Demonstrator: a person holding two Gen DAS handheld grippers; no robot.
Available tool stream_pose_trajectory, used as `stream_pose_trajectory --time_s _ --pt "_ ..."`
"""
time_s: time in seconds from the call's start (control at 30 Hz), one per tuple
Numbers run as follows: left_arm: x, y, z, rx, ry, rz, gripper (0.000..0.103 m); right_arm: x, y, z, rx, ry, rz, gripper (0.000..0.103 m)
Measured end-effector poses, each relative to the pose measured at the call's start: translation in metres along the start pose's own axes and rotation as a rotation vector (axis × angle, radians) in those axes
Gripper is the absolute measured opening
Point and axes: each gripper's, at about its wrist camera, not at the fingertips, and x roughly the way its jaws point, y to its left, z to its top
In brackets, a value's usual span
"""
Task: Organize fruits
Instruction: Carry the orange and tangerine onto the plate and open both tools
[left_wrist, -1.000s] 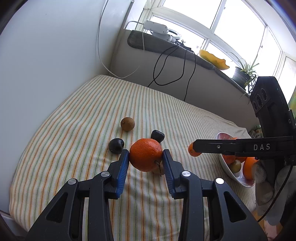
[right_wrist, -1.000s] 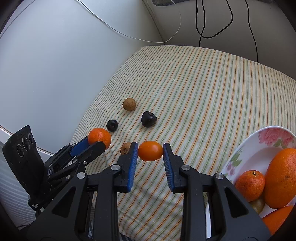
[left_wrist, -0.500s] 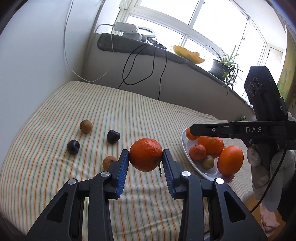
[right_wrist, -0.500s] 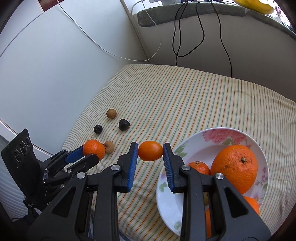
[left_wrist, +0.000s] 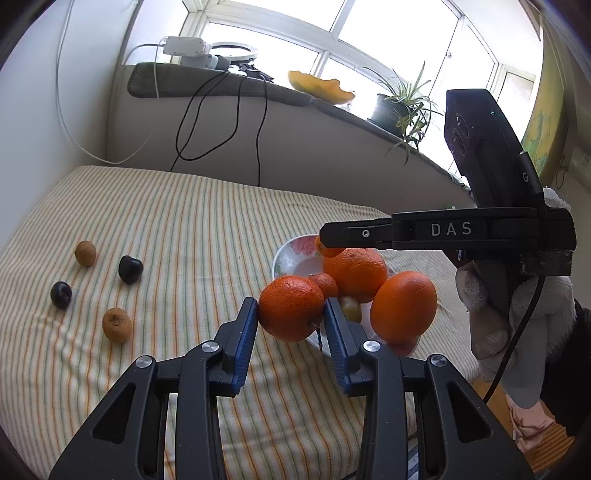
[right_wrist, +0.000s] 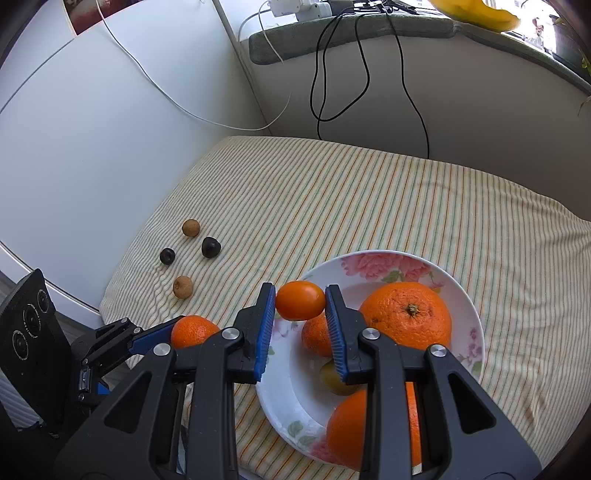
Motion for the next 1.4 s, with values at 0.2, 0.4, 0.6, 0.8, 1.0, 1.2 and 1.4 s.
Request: stream_pose_trajectory --time_s 0.2,0.4,0.6,0.8,1.0,1.2,1.4 --pt "0.014 -0.018 -0.001 0.019 0.022 -0.029 0.035 -0.001 -0.007 0.0 0.008 0.002 -0.012 0.029" --pt "0.026 -0.027 -0.002 0.028 0.043 -0.042 0.035 0.0 -0.012 0.0 0.001 0.013 -0.028 0.029" --pt "0.032 -0.036 -0.005 0.034 0.057 -0.05 0.035 0.005 -0.013 0.001 -0.004 0.021 -0.038 0.029" --pt "0.035 -0.038 -0.005 0.036 0.068 -0.055 0.035 0.008 -0.016 0.001 -0.001 0.026 -0.042 0.029" --pt "0.037 -0.037 -0.005 0.028 0.075 -0.064 0.035 0.009 -0.018 0.001 0.006 0.031 -0.04 0.029" --pt "0.038 -0.038 -0.006 0.037 0.075 -0.065 0.036 0.01 -0.016 0.001 0.001 0.031 -0.045 0.029" --pt "0.036 -0.039 -0.008 0.035 0.069 -0.061 0.045 0.01 -0.016 0.001 0.003 0.034 -0.05 0.03"
